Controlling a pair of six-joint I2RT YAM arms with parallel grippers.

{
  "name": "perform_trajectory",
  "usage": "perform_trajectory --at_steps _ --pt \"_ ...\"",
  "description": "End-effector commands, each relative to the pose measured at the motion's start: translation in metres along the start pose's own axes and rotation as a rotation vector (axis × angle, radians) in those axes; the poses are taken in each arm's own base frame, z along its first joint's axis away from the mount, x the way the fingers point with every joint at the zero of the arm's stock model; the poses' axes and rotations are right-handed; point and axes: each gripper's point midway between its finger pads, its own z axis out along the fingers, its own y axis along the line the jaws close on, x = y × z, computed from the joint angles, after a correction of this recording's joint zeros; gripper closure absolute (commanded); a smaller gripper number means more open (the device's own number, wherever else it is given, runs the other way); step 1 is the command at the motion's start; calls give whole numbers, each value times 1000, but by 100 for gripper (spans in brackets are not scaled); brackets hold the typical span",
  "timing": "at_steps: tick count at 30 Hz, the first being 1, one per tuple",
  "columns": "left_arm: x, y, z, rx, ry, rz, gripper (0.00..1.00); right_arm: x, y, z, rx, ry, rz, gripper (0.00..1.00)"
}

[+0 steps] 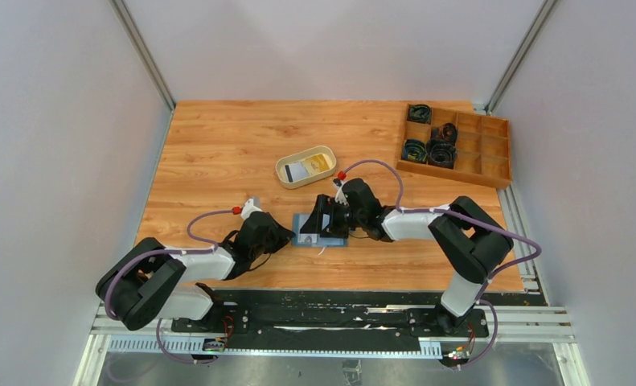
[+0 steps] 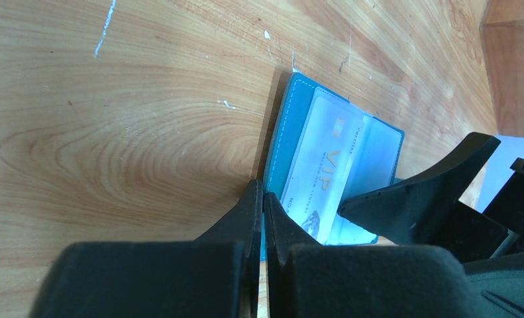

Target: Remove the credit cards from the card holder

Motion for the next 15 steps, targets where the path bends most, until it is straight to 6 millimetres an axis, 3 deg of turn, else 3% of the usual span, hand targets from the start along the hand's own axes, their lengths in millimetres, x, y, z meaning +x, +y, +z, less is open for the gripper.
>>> perform_trajectory --at_steps 1,6,15 --pt "8 44 -6 -153 9 67 100 0 -16 2 35 -34 95 11" --pt "8 47 -7 -159 5 68 100 -2 -18 0 22 -95 173 11" --pt "9 46 -6 -159 7 71 100 -12 1 6 -86 -117 233 11"
